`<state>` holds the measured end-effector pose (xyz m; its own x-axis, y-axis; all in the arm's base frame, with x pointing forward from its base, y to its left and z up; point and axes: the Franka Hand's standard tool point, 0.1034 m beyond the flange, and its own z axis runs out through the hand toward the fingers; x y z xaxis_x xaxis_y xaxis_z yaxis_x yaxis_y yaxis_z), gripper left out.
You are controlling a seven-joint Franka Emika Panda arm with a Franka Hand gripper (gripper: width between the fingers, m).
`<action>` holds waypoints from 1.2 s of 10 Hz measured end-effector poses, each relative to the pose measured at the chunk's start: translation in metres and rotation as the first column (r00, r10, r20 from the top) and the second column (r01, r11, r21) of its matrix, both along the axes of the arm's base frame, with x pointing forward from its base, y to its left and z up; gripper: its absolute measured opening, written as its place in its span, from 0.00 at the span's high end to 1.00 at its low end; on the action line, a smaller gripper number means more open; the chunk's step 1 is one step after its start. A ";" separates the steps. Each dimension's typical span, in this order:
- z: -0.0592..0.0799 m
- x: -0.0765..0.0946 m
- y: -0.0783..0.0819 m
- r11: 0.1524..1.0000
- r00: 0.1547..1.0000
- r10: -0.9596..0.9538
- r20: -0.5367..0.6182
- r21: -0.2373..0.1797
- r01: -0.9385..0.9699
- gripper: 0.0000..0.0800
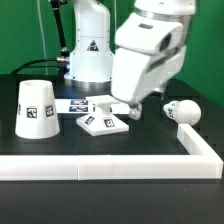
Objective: Assemble lamp
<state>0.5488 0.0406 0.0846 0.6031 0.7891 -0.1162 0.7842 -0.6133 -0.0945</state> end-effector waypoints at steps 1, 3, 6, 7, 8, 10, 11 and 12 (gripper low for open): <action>-0.001 -0.010 -0.011 1.000 1.000 -0.005 -0.002 -0.001 0.005 0.13; -0.002 -0.009 -0.006 0.990 0.991 -0.137 0.003 -0.018 0.137 0.13; -0.004 -0.010 -0.005 0.942 0.943 -0.332 0.013 -0.047 0.333 0.13; -0.009 -0.014 -0.004 0.910 0.912 -0.409 0.017 -0.061 0.410 0.13; -0.011 -0.022 -0.007 0.925 0.926 -0.377 0.012 -0.057 0.377 0.13; -0.008 -0.048 -0.024 0.945 0.946 -0.322 0.016 -0.043 0.323 0.13; -0.007 -0.057 -0.033 0.953 0.953 -0.301 0.017 -0.038 0.302 0.13; -0.007 -0.063 -0.040 0.953 0.953 -0.300 0.026 -0.033 0.301 0.13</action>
Offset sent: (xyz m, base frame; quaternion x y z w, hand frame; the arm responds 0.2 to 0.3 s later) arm 0.0000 0.0000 0.0000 0.0000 0.0000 0.1938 0.9810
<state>0.4856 0.0009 0.0780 0.8145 0.5662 -0.1266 0.5644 -0.8238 -0.0532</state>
